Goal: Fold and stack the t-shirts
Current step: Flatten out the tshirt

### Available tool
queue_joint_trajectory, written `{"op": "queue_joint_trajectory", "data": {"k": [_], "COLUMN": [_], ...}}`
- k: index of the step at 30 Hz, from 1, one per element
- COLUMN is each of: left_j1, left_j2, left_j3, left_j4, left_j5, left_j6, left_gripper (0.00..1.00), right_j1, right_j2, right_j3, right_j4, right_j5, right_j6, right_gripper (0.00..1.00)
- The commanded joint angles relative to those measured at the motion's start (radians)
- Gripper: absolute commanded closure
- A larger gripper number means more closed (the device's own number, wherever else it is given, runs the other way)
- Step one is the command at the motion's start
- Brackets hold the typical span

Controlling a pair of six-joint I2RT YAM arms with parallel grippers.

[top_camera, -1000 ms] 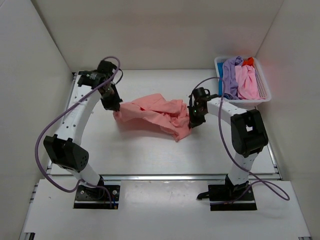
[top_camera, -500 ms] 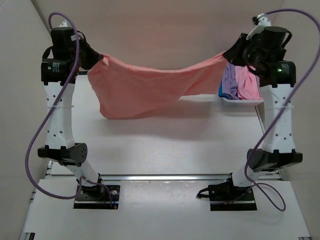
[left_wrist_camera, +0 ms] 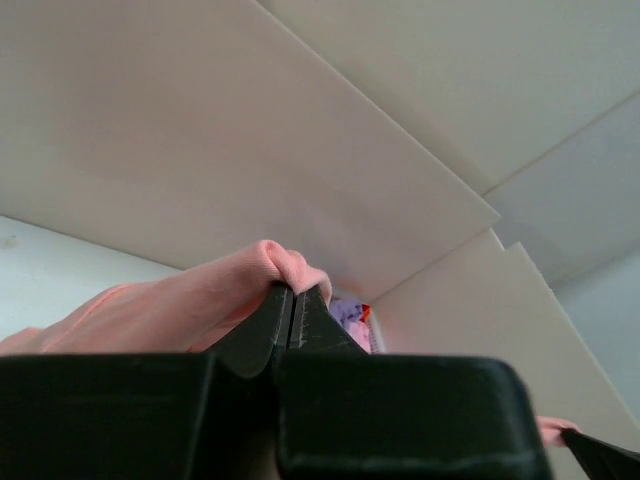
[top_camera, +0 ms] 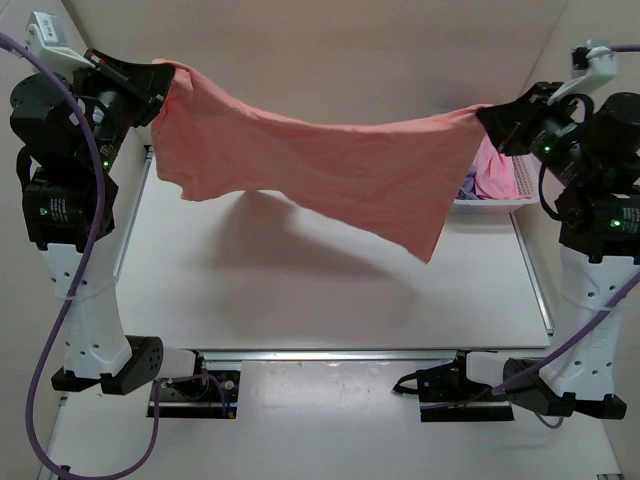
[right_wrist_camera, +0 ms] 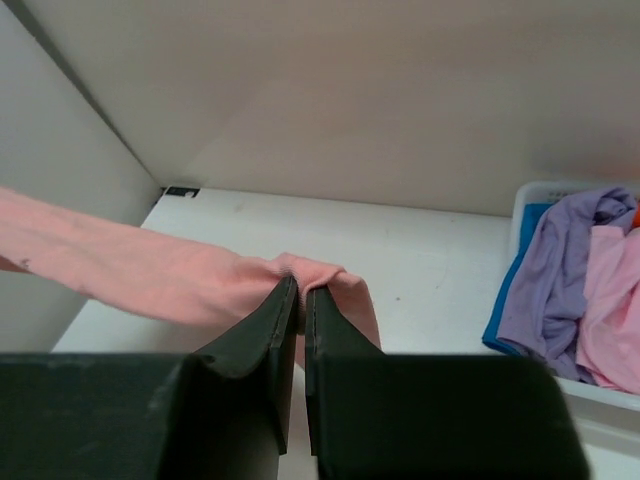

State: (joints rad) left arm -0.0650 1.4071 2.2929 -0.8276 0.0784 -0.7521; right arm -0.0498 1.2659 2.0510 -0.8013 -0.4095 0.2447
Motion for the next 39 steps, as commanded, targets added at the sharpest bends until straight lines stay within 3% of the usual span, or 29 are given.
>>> {"op": "queue_joint_trajectory", "data": {"k": [1,5,10,15,18,21,26,28,31,34,39], "left_j1": [0.002,-0.015,-0.065,-0.012,0.02,0.005,-0.076,-0.055,-0.085,-0.111,-0.131], "left_j2": [0.027,0.136,0.328,0.421,0.386,0.259,-0.004,-0.123,-0.327,-0.558,-0.75], "left_j3": [-0.065,-0.106,-0.006,0.164,0.194,0.108,-0.247,-0.409,-0.706,-1.11,-1.476], "left_j4": [0.038,0.047,-0.008,0.03,0.073,0.074,0.096,0.107,0.09,0.084,0.005], "left_j5": [0.023,0.054,-0.008,-0.065,-0.045,-0.052,-0.104,-0.078,-0.081,-0.025,0.076], "left_j6": [-0.026,-0.067,0.046,0.163,0.191,0.207,0.267,0.252,0.241,0.189,0.116], "left_gripper": [1.0,1.0,1.0,1.0,1.0,1.0,1.0,1.0,1.0,1.0,1.0], "right_j1": [0.043,0.143,0.208,0.219,0.188,0.151,0.123,0.131,0.128,0.131,0.104], "right_j2": [0.047,0.13,0.266,0.449,0.507,0.425,0.173,0.051,-0.089,-0.219,-0.39], "right_j3": [-0.077,-0.166,-0.167,0.163,0.355,0.258,-0.264,-0.418,-0.676,-0.979,-1.244], "right_j4": [0.043,0.088,0.182,0.147,0.117,0.152,0.312,0.332,0.32,0.315,0.222], "right_j5": [-0.025,0.055,0.161,0.236,0.207,0.178,0.147,0.14,0.127,0.1,0.072], "right_j6": [0.004,-0.004,-0.038,-0.154,-0.137,-0.122,-0.108,-0.101,-0.076,-0.048,0.016], "right_gripper": [1.0,1.0,1.0,1.0,1.0,1.0,1.0,1.0,1.0,1.0,1.0]}}
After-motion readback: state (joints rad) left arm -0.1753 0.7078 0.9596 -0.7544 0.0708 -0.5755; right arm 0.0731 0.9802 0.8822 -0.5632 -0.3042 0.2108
